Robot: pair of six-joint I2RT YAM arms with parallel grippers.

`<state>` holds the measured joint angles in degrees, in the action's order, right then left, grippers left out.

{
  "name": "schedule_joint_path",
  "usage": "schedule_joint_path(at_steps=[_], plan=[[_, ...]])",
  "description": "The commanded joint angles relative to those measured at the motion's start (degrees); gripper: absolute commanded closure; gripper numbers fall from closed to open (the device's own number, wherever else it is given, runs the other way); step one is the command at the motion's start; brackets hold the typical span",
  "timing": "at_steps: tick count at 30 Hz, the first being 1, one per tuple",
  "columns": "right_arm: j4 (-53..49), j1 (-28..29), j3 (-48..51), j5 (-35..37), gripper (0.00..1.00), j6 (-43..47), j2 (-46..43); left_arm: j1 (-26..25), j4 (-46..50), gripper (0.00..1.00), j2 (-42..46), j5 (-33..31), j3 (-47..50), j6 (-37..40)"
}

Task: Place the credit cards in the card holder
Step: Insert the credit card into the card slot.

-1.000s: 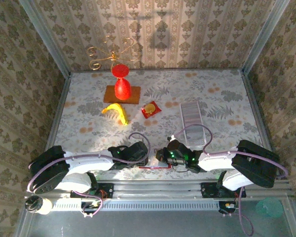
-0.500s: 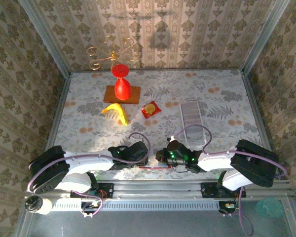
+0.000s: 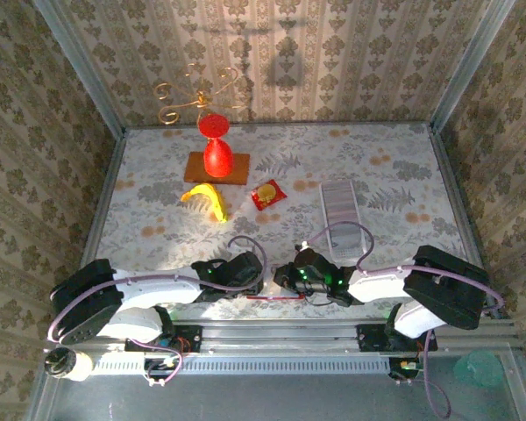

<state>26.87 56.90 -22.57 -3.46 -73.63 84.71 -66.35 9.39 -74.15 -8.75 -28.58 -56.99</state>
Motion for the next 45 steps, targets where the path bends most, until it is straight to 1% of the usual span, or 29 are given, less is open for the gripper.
schedule_joint_path(at_steps=[1, 3, 6, 7, 11, 16, 22, 24, 27, 28, 31, 39, 42, 45], plan=[[-5.3, 0.7, -0.5, 0.5, 0.74, 1.3, 1.4, -0.7, 0.8, 0.66, 0.6, 1.0, 1.8, -0.6], [-6.3, 0.7, -1.0, 0.9, 0.72, 1.7, 1.2, -0.9, 0.2, 0.66, 0.9, 1.0, 2.3, -1.0], [-7.7, 0.8, -1.6, 1.2, 0.64, 2.6, 0.9, -1.0, -0.2, 0.65, 1.1, 0.9, 2.7, -1.5], [-8.7, 0.8, -1.9, 1.4, 0.62, 3.0, 0.7, -1.0, -0.3, 0.65, 1.1, 1.1, 2.9, -1.6], [-11.3, 0.8, -2.9, 1.9, 0.61, 4.1, -0.2, -1.0, -0.7, 0.62, 1.6, 1.1, 3.3, -1.9], [-13.5, 0.8, -3.0, 2.8, 0.60, 4.5, -1.4, -1.0, -1.8, 0.55, 2.7, 1.1, 3.9, -1.9], [-14.4, 0.8, -3.0, 3.1, 0.55, 5.0, -2.7, -1.0, -3.6, 0.55, 3.9, 1.8, 4.9, -2.0], [-15.3, 0.8, -3.4, 3.1, 0.55, 5.3, -2.7, -1.0, -3.5, 0.55, 4.1, 1.7, 4.9, -2.0], [-15.4, 0.9, -3.6, 3.1, 0.58, 5.4, -2.5, -1.0, -3.7, 0.55, 4.3, 1.5, 5.3, -2.5], [-14.8, 0.9, -3.5, 3.0, 0.61, 5.4, -2.4, -1.0, -4.1, 0.56, 4.3, 1.5, 5.5, -2.6], [-10.8, 0.9, -3.3, 2.0, 0.62, 4.7, -1.6, -1.0, -5.5, 0.61, 3.9, 2.1, 5.9, -2.7], [-8.2, 1.5, -6.7, -1.0, 0.63, 4.9, 2.8, -1.0, -7.5, 0.62, 2.0, 3.7, 5.6, -2.9], [-9.2, 1.5, -7.1, -1.0, 0.62, 5.4, 2.8, -1.0, -7.5, 0.62, 2.1, 3.6, 5.8, -2.9], [-14.1, 1.5, -7.6, 0.7, 0.58, 6.7, 1.1, -1.0, -7.3, 0.62, 2.4, 3.4, 6.0, -3.0]])
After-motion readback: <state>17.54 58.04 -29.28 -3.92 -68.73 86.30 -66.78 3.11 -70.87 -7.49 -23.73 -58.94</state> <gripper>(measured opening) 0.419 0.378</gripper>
